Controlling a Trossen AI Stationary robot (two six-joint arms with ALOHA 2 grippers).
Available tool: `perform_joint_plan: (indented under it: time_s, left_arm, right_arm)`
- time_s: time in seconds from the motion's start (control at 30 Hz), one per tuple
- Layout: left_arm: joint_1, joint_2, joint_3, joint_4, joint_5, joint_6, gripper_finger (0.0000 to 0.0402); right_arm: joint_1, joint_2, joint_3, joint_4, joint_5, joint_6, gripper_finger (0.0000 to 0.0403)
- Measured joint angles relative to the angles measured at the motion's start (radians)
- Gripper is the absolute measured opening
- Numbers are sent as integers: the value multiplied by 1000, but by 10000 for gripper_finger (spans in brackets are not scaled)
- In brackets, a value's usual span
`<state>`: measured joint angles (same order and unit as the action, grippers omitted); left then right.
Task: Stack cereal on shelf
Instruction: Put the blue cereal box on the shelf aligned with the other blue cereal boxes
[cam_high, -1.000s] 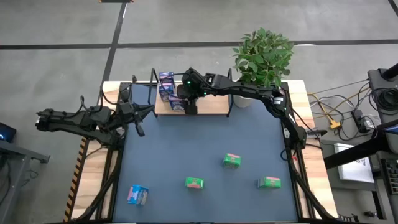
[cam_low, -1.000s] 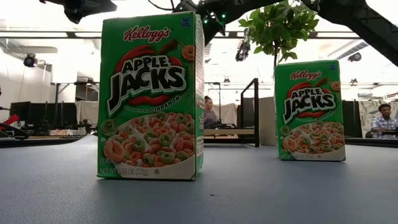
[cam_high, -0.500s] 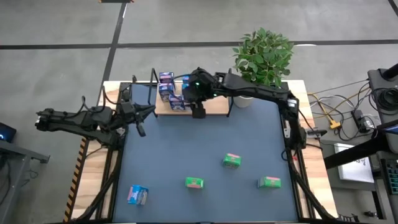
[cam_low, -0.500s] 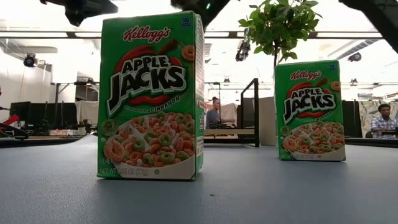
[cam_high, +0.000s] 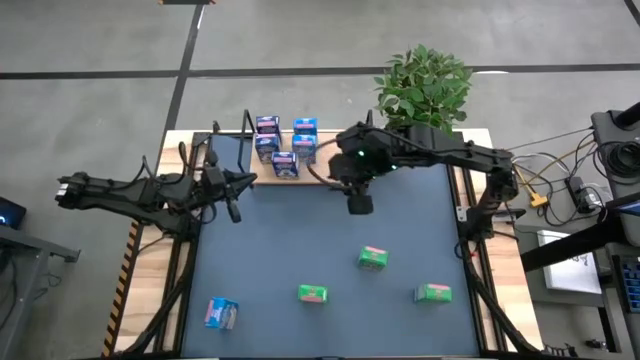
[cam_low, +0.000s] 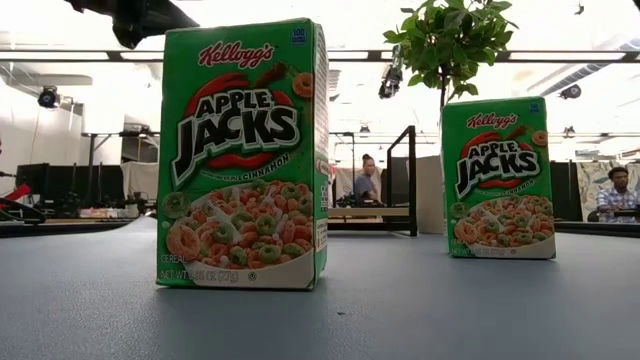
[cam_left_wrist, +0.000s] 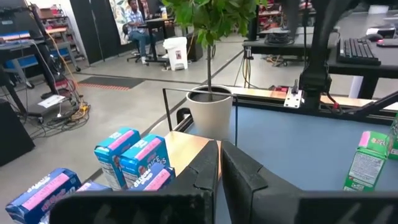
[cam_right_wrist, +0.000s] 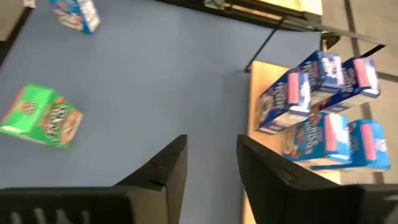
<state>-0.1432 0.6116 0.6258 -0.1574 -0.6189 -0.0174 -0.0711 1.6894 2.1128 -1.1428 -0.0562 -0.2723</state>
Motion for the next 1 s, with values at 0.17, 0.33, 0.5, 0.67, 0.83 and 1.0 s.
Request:
perform_joint_plan:
  time_s: [0.17, 0.33, 0.5, 0.67, 0.83, 1.0]
  left_arm:
    - [1, 15, 0, 3, -1, -29, 0]
    - [9, 42, 0, 52, -1, -30, 0]
    - [68, 107, 0, 91, 1, -28, 0]
    - [176, 220, 27, 100, 69, -29, 0]
    - [280, 383, 135, 50, 133, -2, 0]
    - [357, 543, 210, -7, 132, 25, 0]
  right_arm:
    - [61, -53, -67, -6, 0, 43, 86]
    - [105, -97, -180, 21, 3, 46, 48]
    - [115, -153, -326, 111, 4, 44, 22]
    - [112, -212, -446, 183, 6, 39, 10]
    - [112, -264, -532, 260, 8, 36, 9]
    - [112, -286, -587, 295, 9, 33, 9]
